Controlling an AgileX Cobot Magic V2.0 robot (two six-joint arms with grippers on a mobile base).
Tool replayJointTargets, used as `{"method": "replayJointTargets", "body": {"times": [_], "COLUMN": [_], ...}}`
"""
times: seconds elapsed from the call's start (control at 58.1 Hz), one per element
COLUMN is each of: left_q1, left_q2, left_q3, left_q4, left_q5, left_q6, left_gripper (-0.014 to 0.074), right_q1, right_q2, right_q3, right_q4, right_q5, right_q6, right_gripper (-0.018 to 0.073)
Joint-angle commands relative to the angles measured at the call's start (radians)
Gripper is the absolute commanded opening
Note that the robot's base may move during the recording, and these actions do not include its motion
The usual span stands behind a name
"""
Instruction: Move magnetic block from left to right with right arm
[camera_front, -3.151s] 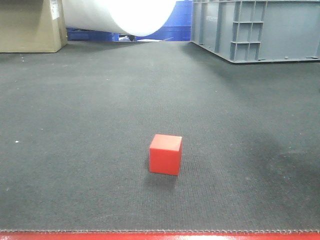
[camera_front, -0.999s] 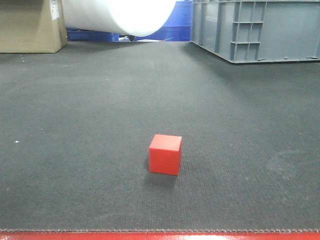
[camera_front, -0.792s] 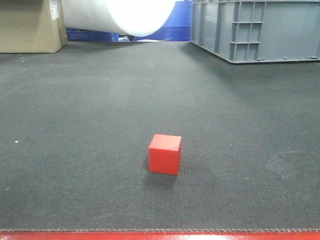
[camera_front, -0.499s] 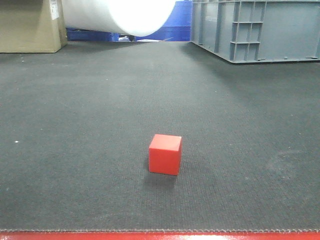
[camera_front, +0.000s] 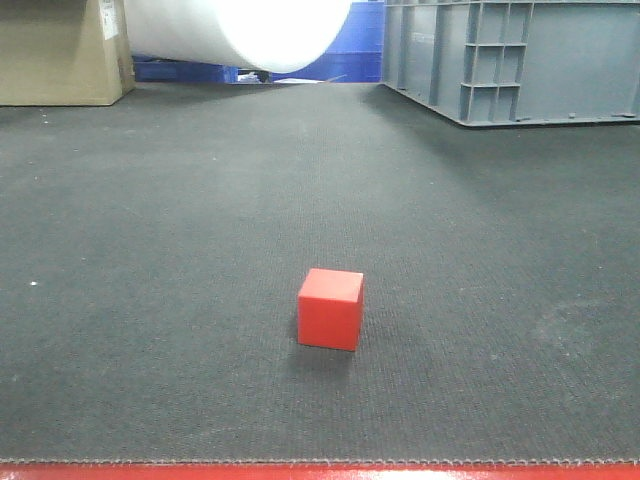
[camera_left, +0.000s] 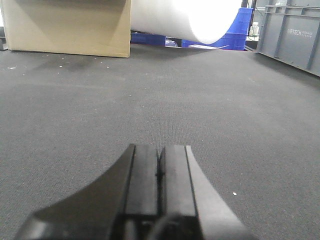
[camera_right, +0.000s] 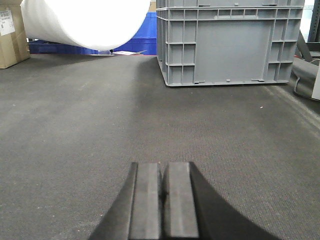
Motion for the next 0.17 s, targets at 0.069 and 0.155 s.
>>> {"method": "replayJointTargets", "body": {"times": [0.069,0.155], "left_q1": [-0.005,-0.005], "left_q2": [-0.007,-0.007], "left_q3": [0.01,0.01], "left_q4": [-0.006,-0.006], "left_q5": [-0.082,-0.082], "left_q6": [-0.001,-0.001], "left_gripper": [-0.0117,-0.0117], "right_q1": [-0.006,-0.006], "right_q2": [-0.022,-0.022], "right_q3": [0.002,0.002], "right_q4": [0.001,0.001], "right_q5": [-0.084,-0.084], "right_q6": [-0.01,-0.01], "right_gripper": [0.0055,0.0055]}}
